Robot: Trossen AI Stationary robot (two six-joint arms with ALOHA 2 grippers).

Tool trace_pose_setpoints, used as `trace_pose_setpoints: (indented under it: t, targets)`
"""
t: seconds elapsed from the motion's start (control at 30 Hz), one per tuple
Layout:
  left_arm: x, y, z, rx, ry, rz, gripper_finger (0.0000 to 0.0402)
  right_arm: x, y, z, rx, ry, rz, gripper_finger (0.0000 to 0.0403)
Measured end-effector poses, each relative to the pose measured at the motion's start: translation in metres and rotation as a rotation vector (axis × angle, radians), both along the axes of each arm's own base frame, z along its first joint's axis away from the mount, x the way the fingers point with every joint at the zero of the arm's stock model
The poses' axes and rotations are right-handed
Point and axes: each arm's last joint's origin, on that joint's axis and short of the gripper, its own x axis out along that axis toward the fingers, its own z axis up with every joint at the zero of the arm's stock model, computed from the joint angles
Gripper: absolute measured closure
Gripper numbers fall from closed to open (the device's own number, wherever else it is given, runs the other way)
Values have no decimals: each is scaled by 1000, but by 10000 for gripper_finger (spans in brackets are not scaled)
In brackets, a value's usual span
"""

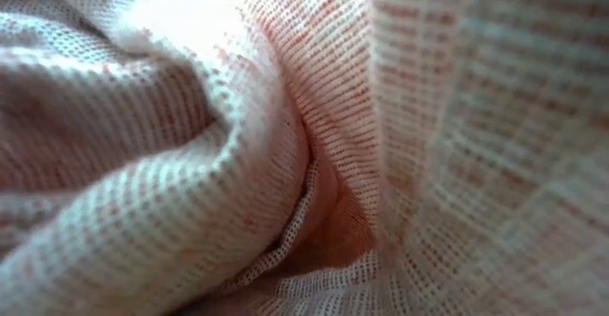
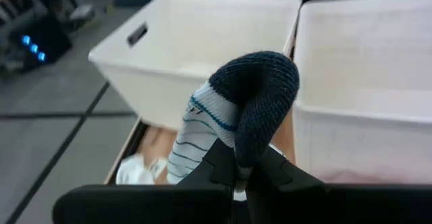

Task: Sort clothes
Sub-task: Put the left white striped sock into the bottom laundry bin

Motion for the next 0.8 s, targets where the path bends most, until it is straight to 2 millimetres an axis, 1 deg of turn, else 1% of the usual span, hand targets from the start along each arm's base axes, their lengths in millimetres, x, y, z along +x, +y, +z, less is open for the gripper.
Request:
trace_pose_setpoints:
  t: [0.1,0.17,0.37,0.53,0.63,0.73,0.8]
  targets:
    - [2,-2,4,19,-37,-42,393,23,-12,-14,57,13,6,185]
    - [3,-3,6,23,-61,-81,393,38,-15,-22,78,10,11,185]
    - [4,-7,11,23,-109,-214,393,73,-8,-42,82,-11,60,185]
    - [5,-8,9,17,-98,-265,393,90,3,-49,76,-58,102,185]
    - [9,-9,7,15,-89,-304,393,101,9,-56,82,-72,130,185]
    - [15,-10,1,10,-62,-310,393,106,16,-60,126,-72,207,186]
    - [18,-10,0,13,-57,-309,393,109,18,-61,151,-79,235,194]
